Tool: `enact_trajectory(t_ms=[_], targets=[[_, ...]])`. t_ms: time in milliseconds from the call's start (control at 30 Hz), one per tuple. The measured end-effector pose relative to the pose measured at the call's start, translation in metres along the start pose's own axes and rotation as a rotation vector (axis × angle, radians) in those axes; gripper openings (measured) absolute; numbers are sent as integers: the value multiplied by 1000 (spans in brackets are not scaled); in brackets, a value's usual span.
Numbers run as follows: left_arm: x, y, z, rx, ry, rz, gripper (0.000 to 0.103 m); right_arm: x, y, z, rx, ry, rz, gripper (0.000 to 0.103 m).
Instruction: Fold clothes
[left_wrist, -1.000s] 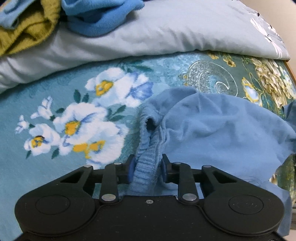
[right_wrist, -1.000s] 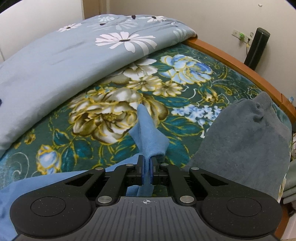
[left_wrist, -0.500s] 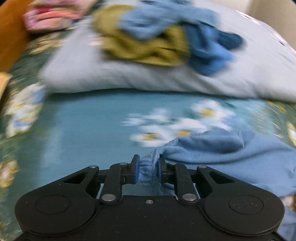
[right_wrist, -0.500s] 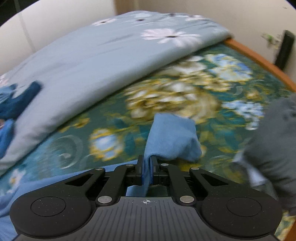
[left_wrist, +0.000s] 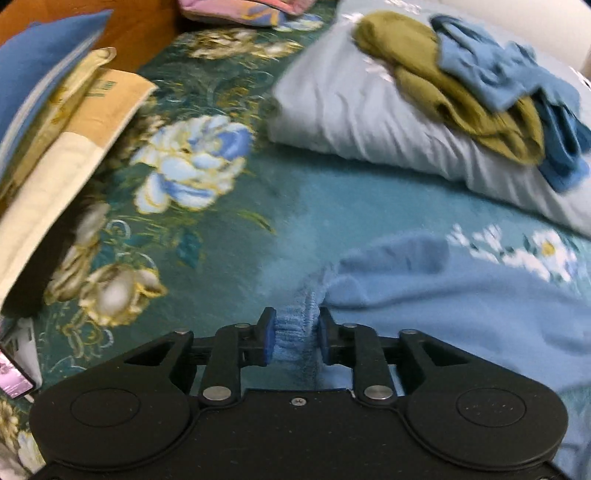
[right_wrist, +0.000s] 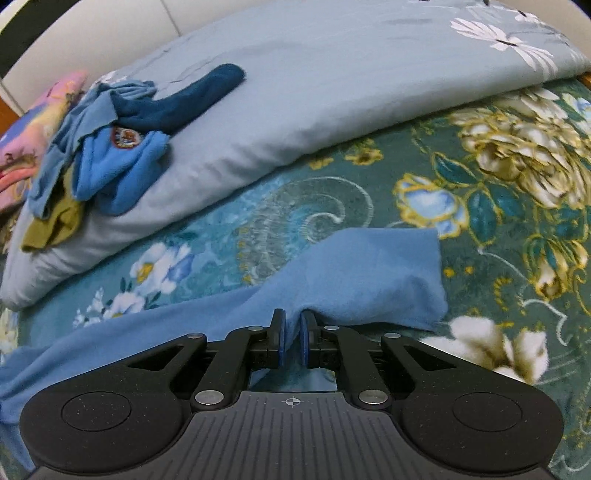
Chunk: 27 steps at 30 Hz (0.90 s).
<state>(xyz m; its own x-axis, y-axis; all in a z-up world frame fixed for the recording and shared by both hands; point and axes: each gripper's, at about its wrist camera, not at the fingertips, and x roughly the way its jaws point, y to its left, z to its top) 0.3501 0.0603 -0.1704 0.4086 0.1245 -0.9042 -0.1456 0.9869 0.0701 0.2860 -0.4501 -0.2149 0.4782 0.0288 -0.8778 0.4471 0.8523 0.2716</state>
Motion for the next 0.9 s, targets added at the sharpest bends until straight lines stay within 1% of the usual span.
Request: enact_trajectory(t_ms=[33,67,100,167,233,267,300,467,533,600,633,667,733,767,833,900], targets=[[-1,-3,-3,4,0,-11,34,2,-7,0,29,0,-6,10],[-2,-7,-6,-1,1,-16,47,3,-13,0,58,1,-13,18],[-3,-10,-8,-12,2,-18,53,5,-20,-1,87,1,-19,21],[-8,-12,-11,-35,-2,-17,55,8,-33,-1,145,2,-32,35],[-13,-13,-14,-62,-2,-4,61,11,-47,-1,203,2,-45,40],[-14,-12,-15,-74,3,2,66,13,-53,-2,232,3,-51,43],[-16,-12,-16,-85,8,8,69,15,-60,-2,261,3,-58,44],[-24,-8,-21,-143,31,37,69,23,-93,-3,405,5,-90,44],[-27,-6,-23,-166,40,49,69,28,-89,-4,391,7,-94,46],[-29,-5,-23,-187,48,59,69,34,-81,-4,355,8,-98,46],[-30,-6,-22,-193,49,59,69,35,-77,-4,335,7,-99,37],[-31,-9,-21,-197,49,59,69,36,-74,-4,322,12,-94,20],[-33,-15,-18,-196,44,59,69,35,-70,0,293,16,-88,5],[-34,-18,-16,-190,41,59,69,33,-69,5,278,11,-87,3],[-36,-27,-13,-172,34,55,70,27,-69,17,236,-9,-90,2],[-38,-34,-12,-153,27,54,71,16,-69,36,173,-63,-115,1]])
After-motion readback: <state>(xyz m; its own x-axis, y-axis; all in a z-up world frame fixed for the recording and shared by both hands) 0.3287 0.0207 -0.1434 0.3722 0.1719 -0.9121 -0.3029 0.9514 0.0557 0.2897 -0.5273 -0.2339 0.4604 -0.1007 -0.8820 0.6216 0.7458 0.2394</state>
